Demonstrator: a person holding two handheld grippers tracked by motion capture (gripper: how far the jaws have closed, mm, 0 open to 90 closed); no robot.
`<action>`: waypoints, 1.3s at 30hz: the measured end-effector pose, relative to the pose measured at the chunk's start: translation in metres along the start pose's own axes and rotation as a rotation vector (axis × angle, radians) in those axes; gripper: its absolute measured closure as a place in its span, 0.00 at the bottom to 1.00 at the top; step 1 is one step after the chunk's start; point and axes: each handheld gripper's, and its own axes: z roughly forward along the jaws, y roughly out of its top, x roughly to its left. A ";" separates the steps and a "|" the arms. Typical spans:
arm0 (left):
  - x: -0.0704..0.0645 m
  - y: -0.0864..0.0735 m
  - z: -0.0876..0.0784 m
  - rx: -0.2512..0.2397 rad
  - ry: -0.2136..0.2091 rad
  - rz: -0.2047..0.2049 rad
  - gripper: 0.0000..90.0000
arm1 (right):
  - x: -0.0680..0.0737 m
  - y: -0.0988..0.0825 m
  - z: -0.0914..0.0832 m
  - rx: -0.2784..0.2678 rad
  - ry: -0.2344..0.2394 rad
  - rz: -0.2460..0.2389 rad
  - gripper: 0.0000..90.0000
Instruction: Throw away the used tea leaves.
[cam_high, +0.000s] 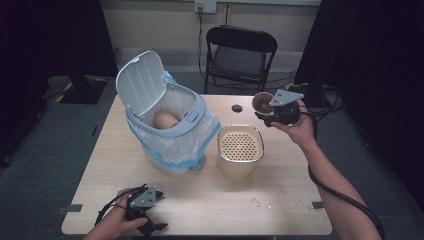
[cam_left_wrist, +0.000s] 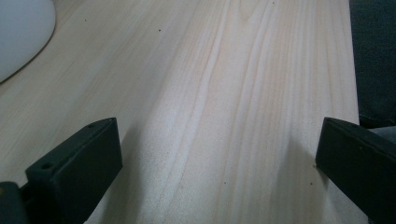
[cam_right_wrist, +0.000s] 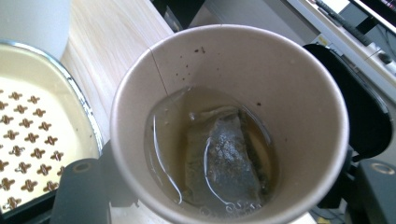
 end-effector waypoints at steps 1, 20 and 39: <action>0.000 0.000 0.000 0.000 0.000 0.000 0.00 | 0.000 0.000 0.000 0.000 0.000 0.000 0.32; 0.000 0.000 0.000 -0.004 0.003 -0.003 0.00 | 0.041 0.022 -0.006 0.094 -0.147 -0.436 0.33; 0.000 0.000 0.000 -0.004 0.002 -0.003 0.00 | 0.094 0.018 -0.004 0.243 -0.548 -1.148 0.33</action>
